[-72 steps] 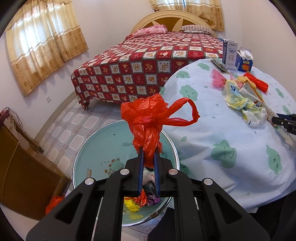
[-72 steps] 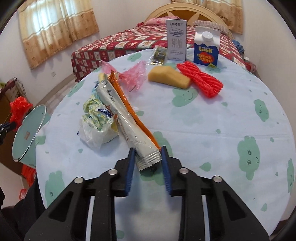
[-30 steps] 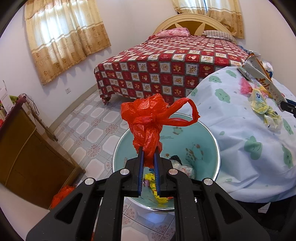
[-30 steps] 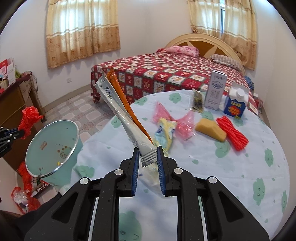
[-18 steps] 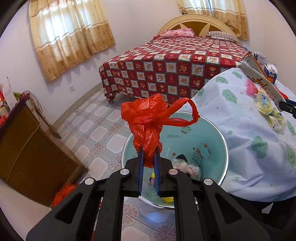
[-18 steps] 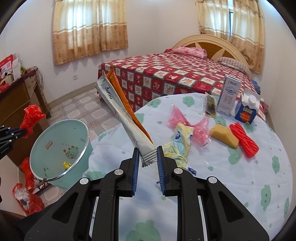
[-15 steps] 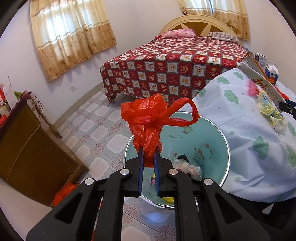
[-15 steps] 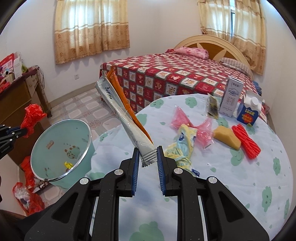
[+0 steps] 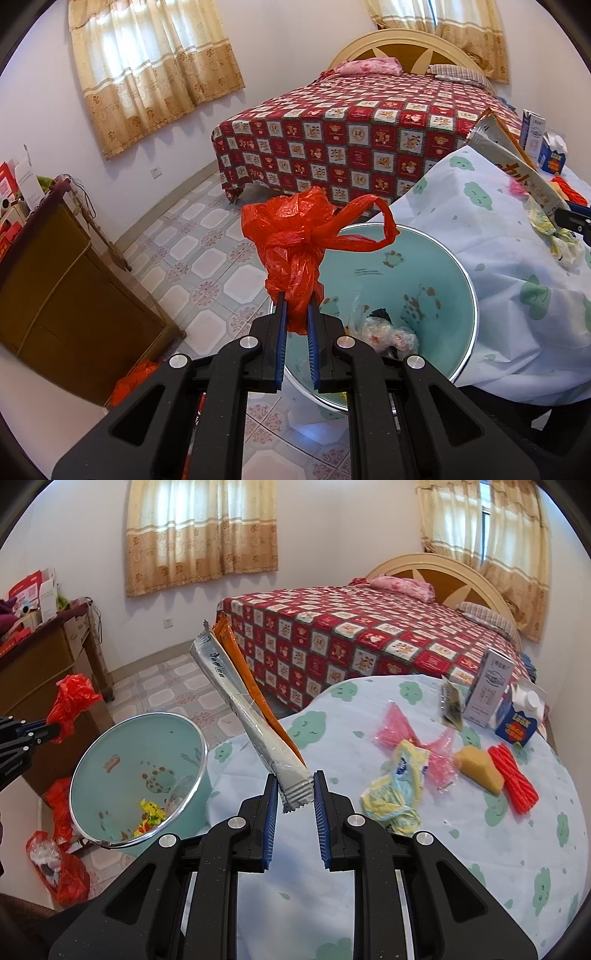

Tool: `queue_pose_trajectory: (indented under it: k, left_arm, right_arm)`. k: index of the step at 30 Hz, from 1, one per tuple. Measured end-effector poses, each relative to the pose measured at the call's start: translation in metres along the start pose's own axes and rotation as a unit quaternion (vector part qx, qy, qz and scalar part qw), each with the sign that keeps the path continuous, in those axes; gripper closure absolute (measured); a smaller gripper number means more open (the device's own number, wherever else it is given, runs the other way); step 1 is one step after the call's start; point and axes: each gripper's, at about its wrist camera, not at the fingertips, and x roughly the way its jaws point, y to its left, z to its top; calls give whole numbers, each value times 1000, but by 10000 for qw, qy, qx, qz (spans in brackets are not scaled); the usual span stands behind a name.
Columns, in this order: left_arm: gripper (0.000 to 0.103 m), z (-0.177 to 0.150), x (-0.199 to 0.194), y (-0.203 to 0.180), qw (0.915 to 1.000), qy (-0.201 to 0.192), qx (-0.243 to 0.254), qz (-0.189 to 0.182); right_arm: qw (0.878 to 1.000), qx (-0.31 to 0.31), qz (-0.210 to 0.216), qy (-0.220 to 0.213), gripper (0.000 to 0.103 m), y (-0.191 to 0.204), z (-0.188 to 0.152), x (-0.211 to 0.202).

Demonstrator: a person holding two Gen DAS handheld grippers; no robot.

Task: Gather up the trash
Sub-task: 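Carry the tube packet with the right tool toward the bin while the left tool holds the red bag, then open both tools over the bin to drop the red bag and tube packet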

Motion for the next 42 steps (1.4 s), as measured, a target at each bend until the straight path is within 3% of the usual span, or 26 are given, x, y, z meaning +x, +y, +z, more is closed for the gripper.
queue_pose_trajectory:
  k: [13, 26, 28, 30, 31, 32, 33, 42]
  left_arm:
    - [91, -1, 5, 18, 9996, 73, -196, 177]
    - [90, -1, 5, 14, 9998, 62, -211, 38]
    - [83, -1, 3, 12, 9998, 44, -195, 1]
    - [65, -2, 1, 9, 9999, -1, -150, -43]
    - [61, -2, 0, 7, 9999, -12, -130, -61]
    - [60, -2, 0, 5, 9999, -22, -112, -86]
    - [58, -2, 0, 4, 9999, -23, -97, -104]
    - [44, -4, 4, -3, 9999, 41, -47, -131]
  right_arm:
    - [9994, -286, 163, 96, 83, 25, 6, 13]
    - [9978, -526, 378, 119, 82, 48, 9, 16]
    - [9972, -575, 462, 126, 80, 52, 10, 16]
    - [9965, -616, 566, 57, 77, 55, 10, 14]
    - [9964, -619, 579, 36, 70, 56, 9, 14]
    - [9964, -614, 592, 17, 60, 56, 9, 13]
    - [9963, -616, 592, 7, 58, 57, 9, 14]
    - [9977, -428, 527, -42, 56, 48, 5, 10]
